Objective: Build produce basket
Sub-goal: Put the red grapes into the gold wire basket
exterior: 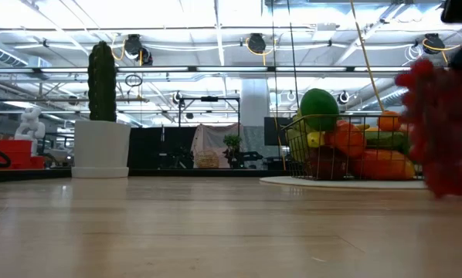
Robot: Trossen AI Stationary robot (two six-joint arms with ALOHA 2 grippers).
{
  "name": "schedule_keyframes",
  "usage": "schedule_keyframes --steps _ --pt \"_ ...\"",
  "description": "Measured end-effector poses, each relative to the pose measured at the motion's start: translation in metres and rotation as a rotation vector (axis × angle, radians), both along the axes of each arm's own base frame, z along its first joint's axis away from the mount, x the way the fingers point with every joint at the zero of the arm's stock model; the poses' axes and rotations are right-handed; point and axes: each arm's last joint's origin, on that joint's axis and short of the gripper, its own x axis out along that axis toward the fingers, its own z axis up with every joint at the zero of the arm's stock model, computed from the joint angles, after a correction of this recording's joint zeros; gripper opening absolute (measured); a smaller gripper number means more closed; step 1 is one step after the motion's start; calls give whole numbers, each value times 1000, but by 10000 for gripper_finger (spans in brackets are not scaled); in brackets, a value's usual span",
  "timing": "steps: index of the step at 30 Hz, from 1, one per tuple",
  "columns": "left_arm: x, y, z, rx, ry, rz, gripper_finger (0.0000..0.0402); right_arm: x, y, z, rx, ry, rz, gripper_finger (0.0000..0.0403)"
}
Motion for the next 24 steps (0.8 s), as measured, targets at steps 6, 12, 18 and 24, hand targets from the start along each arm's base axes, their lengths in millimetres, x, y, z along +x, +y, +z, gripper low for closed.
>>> schedule_keyframes --steps 6,12,18,24 --pt "0 0 0 9 0 -8 21 6 -8 27 2 -185 -6 0" --pt "0 0 0 11 0 -9 21 14 -15 54 4 -383 -28 0" --pt "0 0 0 34 -8 10 21 22 -22 86 -19 -633 -68 0" --pt "0 1 0 62 -19 49 21 19 -36 120 -86 -911 -162 0"
